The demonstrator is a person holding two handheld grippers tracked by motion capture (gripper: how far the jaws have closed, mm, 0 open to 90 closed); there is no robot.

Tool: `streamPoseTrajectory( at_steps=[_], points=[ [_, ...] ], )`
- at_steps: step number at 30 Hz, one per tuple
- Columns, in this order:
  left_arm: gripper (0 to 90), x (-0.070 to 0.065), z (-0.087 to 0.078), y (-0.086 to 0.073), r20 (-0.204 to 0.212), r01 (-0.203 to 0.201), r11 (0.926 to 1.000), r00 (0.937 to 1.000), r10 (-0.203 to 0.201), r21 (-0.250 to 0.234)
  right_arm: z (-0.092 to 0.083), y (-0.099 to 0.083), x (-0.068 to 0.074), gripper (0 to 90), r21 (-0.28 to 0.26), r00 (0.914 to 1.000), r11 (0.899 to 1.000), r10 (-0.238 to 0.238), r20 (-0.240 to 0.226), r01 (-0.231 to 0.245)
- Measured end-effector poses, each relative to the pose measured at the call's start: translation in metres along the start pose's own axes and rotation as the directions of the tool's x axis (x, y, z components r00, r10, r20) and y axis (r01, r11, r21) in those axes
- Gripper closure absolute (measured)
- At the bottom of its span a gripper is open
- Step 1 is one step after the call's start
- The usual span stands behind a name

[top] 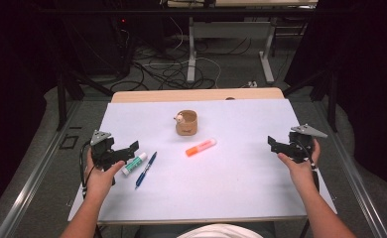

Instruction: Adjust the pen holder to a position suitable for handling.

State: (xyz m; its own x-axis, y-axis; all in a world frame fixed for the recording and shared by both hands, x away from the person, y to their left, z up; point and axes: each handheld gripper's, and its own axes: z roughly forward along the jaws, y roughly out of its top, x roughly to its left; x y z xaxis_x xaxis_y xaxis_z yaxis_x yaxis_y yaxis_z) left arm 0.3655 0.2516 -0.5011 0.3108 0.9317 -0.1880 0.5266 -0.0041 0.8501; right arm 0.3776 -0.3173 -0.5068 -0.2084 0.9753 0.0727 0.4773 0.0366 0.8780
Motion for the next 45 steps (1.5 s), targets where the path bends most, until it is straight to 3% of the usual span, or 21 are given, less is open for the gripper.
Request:
streamPoseTrajectory(
  at_steps=[5,10,17,18,20,22,24,35,45],
  points=[
    [0.5,0.002,0.000,-0.002,-0.021,-0.012,0.9998,0.9997,0.012,0.016,0.004,0.002,0.007,11.4,0.012,0.9999,1.000,-0.004,-0.010,0.005],
    [0.6,0.002,0.001,-0.002,-0.020,-0.012,0.9998,0.9997,0.012,0.015,0.007,0.007,0.016,11.9,0.017,0.9986,0.999,-0.042,-0.031,0.043],
    [0.7,0.003,-0.004,0.000,-0.015,0.009,0.9999,0.9998,-0.009,-0.008,0.015,0.019,0.028,18.1,0.053,0.9964,0.996,-0.062,-0.058,0.065],
    [0.8,0.004,-0.004,0.000,-0.018,0.018,0.9998,0.9997,-0.019,-0.012,0.021,0.024,0.034,22.5,0.064,0.9935,0.996,-0.056,-0.099,0.063],
    [0.8,0.004,-0.005,0.001,-0.015,0.029,0.9995,0.9995,-0.029,-0.012,0.022,0.026,0.037,23.5,0.072,0.9928,0.995,-0.055,-0.106,0.063],
    [1.0,0.005,-0.004,0.001,-0.022,0.036,0.9992,0.9991,-0.037,-0.017,0.029,0.032,0.046,28.2,0.089,0.9882,0.994,-0.049,-0.145,0.063],
    [1.1,0.006,-0.004,0.000,-0.022,0.043,0.9989,0.9988,-0.043,-0.021,0.037,0.042,0.057,31.3,0.096,0.9826,0.991,-0.075,-0.170,0.093],
    [1.1,0.007,-0.004,0.000,-0.029,0.037,0.9990,0.9989,-0.038,-0.024,0.061,0.079,0.092,34.0,0.128,0.9711,0.983,-0.098,-0.217,0.128],
    [1.4,0.008,-0.003,-0.001,-0.036,0.028,0.9996,0.9990,-0.028,-0.008,0.079,0.100,0.107,34.0,0.155,0.9644,0.979,-0.094,-0.247,0.135]
  ],
)
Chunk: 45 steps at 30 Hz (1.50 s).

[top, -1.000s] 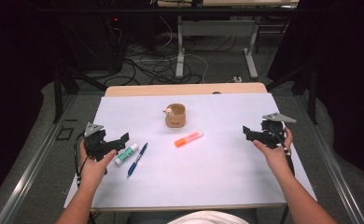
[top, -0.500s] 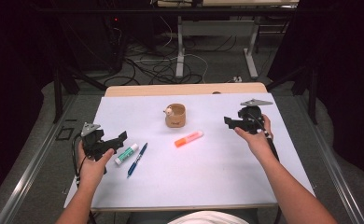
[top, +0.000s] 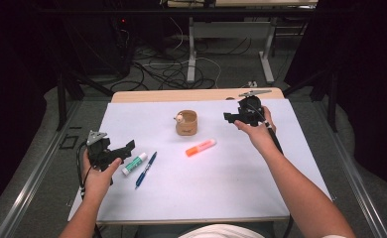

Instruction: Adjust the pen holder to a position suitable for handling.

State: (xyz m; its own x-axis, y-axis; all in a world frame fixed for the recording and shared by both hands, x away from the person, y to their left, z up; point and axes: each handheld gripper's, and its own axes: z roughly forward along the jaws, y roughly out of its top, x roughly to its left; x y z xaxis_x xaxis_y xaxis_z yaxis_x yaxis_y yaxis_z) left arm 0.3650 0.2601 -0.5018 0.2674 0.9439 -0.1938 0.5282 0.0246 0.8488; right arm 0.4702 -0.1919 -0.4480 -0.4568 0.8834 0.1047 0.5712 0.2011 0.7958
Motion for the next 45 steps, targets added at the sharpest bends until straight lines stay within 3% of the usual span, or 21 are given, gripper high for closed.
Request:
streamPoseTrajectory(
  at_steps=[4,11,16,27,37,45],
  points=[
    [1.5,0.000,0.000,0.000,0.002,-0.002,1.0000,1.0000,0.002,0.005,0.008,0.008,0.004,34.0,0.029,0.9999,1.000,0.011,-0.013,-0.010],
    [1.5,0.000,0.001,0.000,-0.001,0.001,1.0000,1.0000,-0.001,0.008,0.022,0.019,0.015,34.0,0.062,0.9991,0.998,-0.012,-0.041,0.015],
    [1.6,-0.001,0.002,-0.001,-0.002,-0.005,0.9999,1.0000,0.005,0.016,0.037,0.026,0.025,34.0,0.075,0.9977,0.996,-0.047,-0.048,0.050],
    [1.6,-0.001,0.003,-0.001,-0.001,-0.013,0.9996,0.9999,0.013,0.023,0.059,0.033,0.040,34.5,0.078,0.9943,0.994,-0.070,-0.080,0.076],
    [1.6,0.000,0.003,-0.001,0.000,-0.006,0.9996,1.0000,0.006,0.028,0.080,0.034,0.050,41.4,0.094,0.9930,0.995,-0.023,-0.116,0.034],
    [1.9,0.002,0.003,-0.001,0.001,-0.004,0.9996,1.0000,0.003,0.028,0.095,0.033,0.055,48.1,0.119,0.9942,0.993,0.004,-0.107,0.009]
  ],
)
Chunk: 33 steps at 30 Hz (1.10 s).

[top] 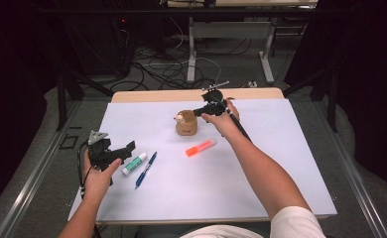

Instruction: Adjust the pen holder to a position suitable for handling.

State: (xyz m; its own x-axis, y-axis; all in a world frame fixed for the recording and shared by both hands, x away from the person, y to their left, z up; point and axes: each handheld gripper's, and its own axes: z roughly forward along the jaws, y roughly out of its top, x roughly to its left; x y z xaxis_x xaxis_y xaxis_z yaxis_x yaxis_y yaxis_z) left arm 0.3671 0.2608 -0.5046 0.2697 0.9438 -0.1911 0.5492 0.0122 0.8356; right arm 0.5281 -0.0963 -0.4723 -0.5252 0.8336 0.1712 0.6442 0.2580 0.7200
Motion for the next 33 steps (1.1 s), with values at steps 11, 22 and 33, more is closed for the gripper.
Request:
streamPoseTrajectory(
  at_steps=[11,22,33],
  points=[
    [2.1,0.001,0.000,0.000,0.002,0.004,1.0000,1.0000,-0.004,0.000,0.018,-0.004,0.002,55.0,0.030,0.9988,0.998,0.049,0.005,-0.050],
    [2.5,0.001,0.001,-0.001,0.007,0.005,1.0000,1.0000,-0.005,0.005,0.032,-0.008,0.002,57.5,0.039,0.9969,0.996,0.079,-0.001,-0.078],
    [2.7,0.002,0.001,-0.001,0.007,0.012,0.9999,0.9999,-0.012,0.007,0.043,-0.009,0.004,61.4,0.047,0.9920,0.991,0.125,-0.011,-0.125]
  ],
)
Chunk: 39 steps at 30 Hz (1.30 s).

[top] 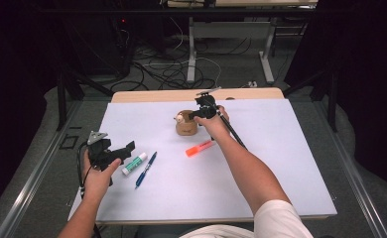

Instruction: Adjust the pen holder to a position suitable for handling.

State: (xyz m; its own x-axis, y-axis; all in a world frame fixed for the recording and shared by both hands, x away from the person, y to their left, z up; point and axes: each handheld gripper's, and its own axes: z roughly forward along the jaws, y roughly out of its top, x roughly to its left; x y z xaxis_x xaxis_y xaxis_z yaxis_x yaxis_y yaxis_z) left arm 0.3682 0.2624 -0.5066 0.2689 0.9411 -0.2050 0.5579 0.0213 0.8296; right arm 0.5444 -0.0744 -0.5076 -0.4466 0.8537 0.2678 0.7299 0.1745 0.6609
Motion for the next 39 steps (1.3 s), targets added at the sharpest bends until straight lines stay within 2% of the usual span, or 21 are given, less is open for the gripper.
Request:
streamPoseTrajectory(
  at_steps=[3,10,15,16,26,29,30,32,33,34,39],
  points=[
    [2.7,0.000,0.000,0.000,0.002,0.000,1.0000,1.0000,0.000,0.000,0.004,-0.001,0.000,61.8,0.005,0.9997,1.000,0.026,-0.001,-0.026],
    [2.8,0.000,0.001,0.000,0.003,-0.001,1.0000,1.0000,0.001,0.002,0.010,-0.004,-0.003,65.0,0.023,0.9995,0.999,0.030,0.005,-0.030],
    [2.8,0.000,0.001,0.000,0.003,-0.002,1.0000,1.0000,0.002,0.008,0.011,-0.005,-0.003,66.8,0.034,0.9974,0.997,0.070,0.020,-0.071],
    [2.8,0.000,0.001,0.000,0.003,-0.002,1.0000,1.0000,0.002,0.008,0.011,-0.005,-0.004,67.0,0.035,0.9976,0.997,0.066,0.021,-0.066],
    [2.8,0.000,0.001,0.000,0.005,-0.004,1.0000,1.0000,0.004,0.007,0.010,-0.004,-0.001,70.3,0.025,0.9934,0.994,0.105,0.047,-0.106],
    [2.8,0.000,0.001,0.000,0.005,-0.004,1.0000,1.0000,0.004,0.007,0.010,-0.004,0.000,73.9,0.023,0.9913,0.993,0.113,0.069,-0.114],
    [2.8,0.000,0.001,0.000,0.004,-0.004,1.0000,1.0000,0.004,0.007,0.010,-0.004,0.000,74.8,0.002,0.9907,0.993,0.121,0.063,-0.121],
    [2.9,0.000,0.001,0.000,0.004,-0.004,1.0000,1.0000,0.004,0.007,0.009,-0.003,0.001,74.9,0.027,0.9893,0.992,0.123,0.079,-0.125],
    [2.8,0.000,0.001,0.000,0.005,-0.003,1.0000,1.0000,0.003,0.007,0.010,-0.003,0.001,75.1,0.014,0.9895,0.992,0.122,0.076,-0.124],
    [2.8,0.000,0.001,0.000,0.004,-0.003,1.0000,1.0000,0.003,0.007,0.008,-0.001,0.003,75.3,0.043,0.9878,0.991,0.120,0.099,-0.125],
    [2.8,0.000,0.001,0.000,0.005,-0.003,1.0000,1.0000,0.003,0.002,0.010,0.000,0.007,76.6,0.028,0.9875,0.993,0.107,0.115,-0.111]
  ],
)
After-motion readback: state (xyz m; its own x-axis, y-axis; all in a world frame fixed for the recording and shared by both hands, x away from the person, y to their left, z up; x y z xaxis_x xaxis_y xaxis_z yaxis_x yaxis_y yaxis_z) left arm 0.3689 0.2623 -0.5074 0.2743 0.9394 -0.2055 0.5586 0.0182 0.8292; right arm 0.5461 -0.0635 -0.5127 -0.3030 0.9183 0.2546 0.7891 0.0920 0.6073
